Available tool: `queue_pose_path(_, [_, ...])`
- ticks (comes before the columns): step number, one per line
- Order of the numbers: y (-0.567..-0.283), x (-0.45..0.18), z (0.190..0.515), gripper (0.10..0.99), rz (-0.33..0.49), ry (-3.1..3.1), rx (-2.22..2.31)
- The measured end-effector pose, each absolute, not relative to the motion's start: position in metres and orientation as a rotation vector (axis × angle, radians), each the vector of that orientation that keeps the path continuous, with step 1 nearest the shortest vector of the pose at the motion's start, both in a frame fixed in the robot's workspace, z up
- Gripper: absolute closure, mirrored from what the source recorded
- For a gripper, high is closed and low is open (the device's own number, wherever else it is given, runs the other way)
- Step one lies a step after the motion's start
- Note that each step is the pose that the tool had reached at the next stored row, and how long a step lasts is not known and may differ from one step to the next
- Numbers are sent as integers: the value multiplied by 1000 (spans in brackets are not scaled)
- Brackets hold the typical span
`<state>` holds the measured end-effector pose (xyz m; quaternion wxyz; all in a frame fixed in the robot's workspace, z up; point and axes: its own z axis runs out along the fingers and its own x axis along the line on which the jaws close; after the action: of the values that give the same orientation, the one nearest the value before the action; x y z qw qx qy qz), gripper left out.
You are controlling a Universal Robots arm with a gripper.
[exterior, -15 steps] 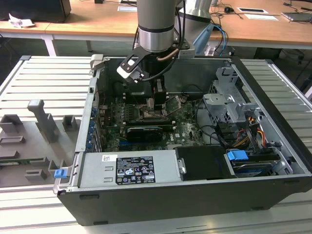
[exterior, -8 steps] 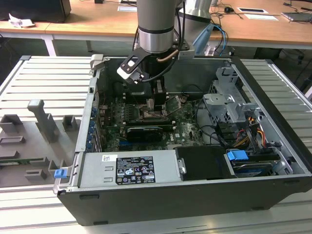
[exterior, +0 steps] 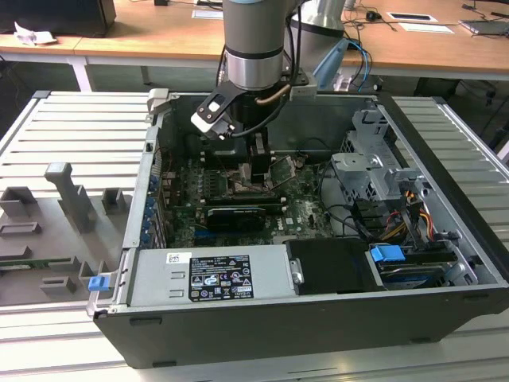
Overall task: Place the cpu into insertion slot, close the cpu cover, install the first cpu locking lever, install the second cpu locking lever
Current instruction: 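Place the cpu into insertion slot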
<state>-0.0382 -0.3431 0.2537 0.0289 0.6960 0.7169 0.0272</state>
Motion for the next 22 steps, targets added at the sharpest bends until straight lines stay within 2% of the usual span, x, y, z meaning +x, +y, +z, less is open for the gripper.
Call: queue_pose_path(22, [-342, -38, 240, 557, 77, 2208, 2144])
